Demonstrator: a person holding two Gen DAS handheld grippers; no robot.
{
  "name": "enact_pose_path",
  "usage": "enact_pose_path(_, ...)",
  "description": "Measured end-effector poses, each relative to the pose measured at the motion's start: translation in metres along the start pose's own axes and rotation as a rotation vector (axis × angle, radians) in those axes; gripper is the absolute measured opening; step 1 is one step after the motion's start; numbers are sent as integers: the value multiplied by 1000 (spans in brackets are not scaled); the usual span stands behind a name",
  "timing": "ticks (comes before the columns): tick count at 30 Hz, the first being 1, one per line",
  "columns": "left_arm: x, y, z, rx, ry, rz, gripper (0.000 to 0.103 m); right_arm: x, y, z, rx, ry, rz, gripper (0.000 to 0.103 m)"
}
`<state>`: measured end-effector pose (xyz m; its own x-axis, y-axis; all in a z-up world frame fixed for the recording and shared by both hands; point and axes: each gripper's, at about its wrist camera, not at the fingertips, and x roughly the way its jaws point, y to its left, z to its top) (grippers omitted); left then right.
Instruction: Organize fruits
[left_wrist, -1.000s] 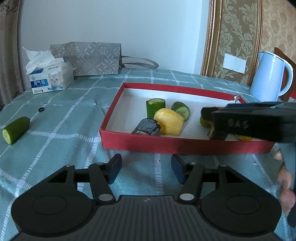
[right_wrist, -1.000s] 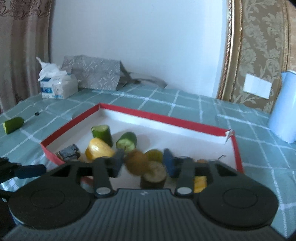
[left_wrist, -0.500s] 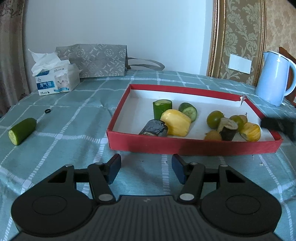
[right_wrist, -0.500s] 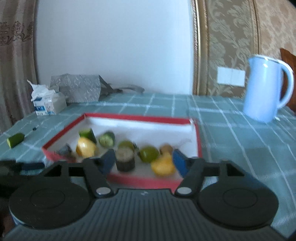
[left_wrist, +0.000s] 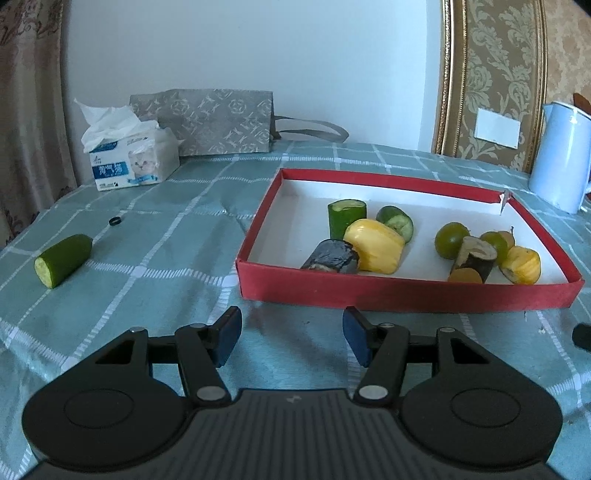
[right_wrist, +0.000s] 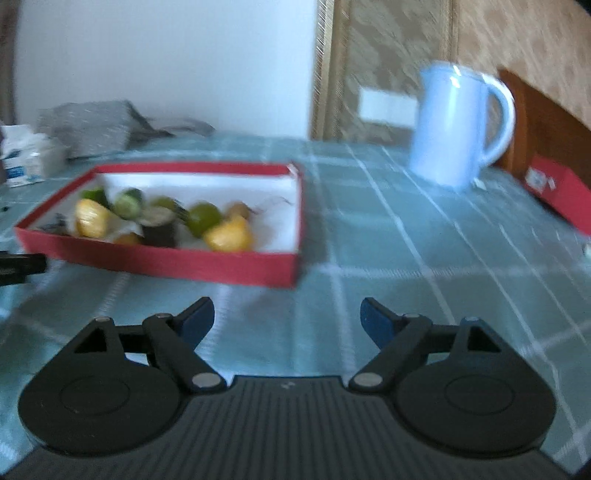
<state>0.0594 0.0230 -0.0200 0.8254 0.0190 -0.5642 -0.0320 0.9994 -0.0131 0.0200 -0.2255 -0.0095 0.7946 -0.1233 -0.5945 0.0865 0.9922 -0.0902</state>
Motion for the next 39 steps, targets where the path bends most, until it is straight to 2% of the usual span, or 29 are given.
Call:
enact_pose_path(4,1,3,0,-14,12,-6,60,8,-6,-4,46,43,-3,86)
enact_pose_path(7,1,4,-1,-7,15,-1,60,9,-5,-5,53,42,-16,95)
enact_pose_path(11,1,6,-2,9,17,-1,60,11,-6,-5,60,49,-43,98)
enact_pose_path(20,3,3,-3,18,20,-7,64,15,-8,-6,74,74,-66,103)
enact_pose_path(29,5,2,-3,26,26,-19,72,10,10,-7,-44,36,-141,103)
enact_pose_path(32,4,1,-3,26,27,-21,73,11,3,-7,-14,45,-115,103)
enact_pose_path(36,5,0,-3,29,30,-22,76,15,-16,-7,103,76,-43,103)
enact_pose_path(39,5,-1,-3,33,32,-26,79,16,-11,-8,77,73,-62,103)
